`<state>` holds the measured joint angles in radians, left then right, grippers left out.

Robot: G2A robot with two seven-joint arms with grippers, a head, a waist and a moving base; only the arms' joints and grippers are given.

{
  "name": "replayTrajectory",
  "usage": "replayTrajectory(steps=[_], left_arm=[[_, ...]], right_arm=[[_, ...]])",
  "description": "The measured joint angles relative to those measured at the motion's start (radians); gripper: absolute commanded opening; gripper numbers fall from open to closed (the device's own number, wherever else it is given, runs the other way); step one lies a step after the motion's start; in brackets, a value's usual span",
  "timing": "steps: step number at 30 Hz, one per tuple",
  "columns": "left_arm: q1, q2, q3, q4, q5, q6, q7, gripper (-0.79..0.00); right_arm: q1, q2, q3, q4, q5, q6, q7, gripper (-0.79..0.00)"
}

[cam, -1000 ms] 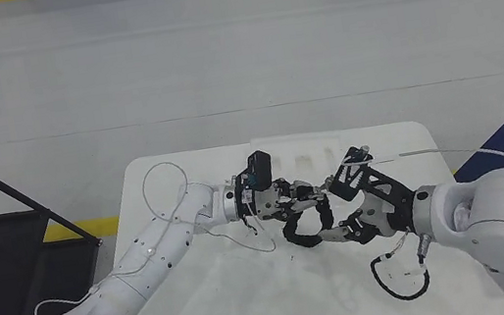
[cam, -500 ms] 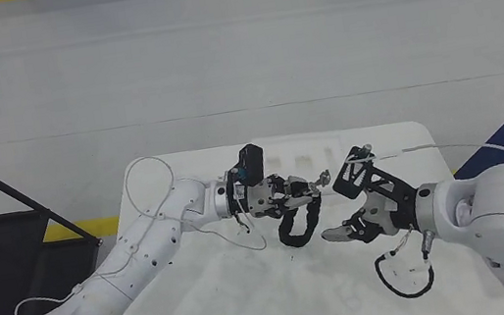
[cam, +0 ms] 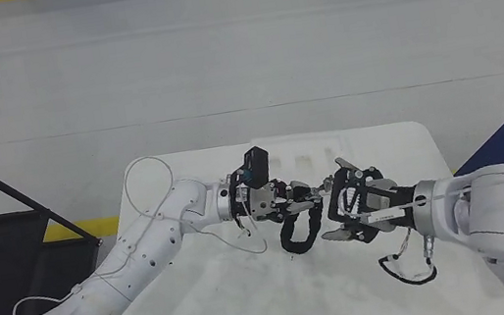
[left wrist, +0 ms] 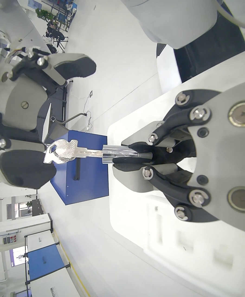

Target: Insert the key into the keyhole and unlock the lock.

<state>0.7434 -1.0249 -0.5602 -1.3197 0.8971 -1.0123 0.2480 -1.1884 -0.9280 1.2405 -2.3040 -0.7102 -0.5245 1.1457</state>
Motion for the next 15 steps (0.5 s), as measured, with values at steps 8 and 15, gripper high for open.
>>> replayTrajectory(steps=[8, 15], left_arm=[[-0.002, -0.003, 0.000, 0.002, -0.015, 0.000, -0.020, -0.785], [-0.003, -0.006, 0.000, -0.001, -0.016, 0.000, -0.031, -0.785]], right_arm=[[0.035, 0.000, -0.082, -0.022, -0.073, -0.023, 0.040, 0.000], [0.071, -0.003, -0.143, -0.026, -0.092, -0.013, 0.081, 0.000]])
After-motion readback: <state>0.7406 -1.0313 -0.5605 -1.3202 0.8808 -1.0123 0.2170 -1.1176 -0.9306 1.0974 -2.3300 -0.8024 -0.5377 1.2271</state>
